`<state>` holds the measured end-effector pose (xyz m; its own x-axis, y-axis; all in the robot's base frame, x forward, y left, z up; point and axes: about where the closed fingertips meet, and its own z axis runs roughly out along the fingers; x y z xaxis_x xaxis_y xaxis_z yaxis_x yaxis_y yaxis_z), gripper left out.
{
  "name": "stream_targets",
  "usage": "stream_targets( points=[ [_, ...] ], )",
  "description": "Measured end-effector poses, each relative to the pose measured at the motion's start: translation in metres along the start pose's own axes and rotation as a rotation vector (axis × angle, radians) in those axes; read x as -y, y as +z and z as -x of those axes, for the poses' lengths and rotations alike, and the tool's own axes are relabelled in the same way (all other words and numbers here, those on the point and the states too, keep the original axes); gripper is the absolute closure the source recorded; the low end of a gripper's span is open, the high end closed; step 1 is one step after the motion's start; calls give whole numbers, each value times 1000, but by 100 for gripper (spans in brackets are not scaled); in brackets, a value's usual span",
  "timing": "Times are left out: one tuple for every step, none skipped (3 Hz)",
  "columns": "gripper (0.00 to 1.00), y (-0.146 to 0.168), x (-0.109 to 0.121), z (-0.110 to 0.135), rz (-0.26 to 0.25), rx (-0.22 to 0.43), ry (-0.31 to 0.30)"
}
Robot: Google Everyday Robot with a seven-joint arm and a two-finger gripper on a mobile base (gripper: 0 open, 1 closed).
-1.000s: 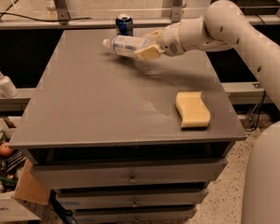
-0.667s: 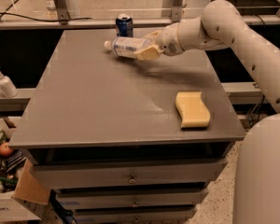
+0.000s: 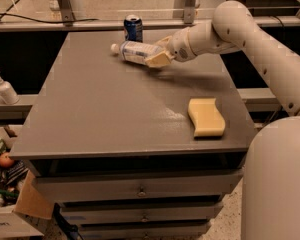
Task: Move blue plastic bottle near pepsi can
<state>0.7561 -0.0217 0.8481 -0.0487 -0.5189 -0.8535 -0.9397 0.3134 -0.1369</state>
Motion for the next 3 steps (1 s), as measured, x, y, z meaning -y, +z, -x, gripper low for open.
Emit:
stream_targets(
  points=[
    [38, 2, -1, -6, 2, -23, 9],
    [14, 4, -4, -10, 6, -42, 12],
    [0, 5, -5, -8, 9, -55, 4]
  ],
)
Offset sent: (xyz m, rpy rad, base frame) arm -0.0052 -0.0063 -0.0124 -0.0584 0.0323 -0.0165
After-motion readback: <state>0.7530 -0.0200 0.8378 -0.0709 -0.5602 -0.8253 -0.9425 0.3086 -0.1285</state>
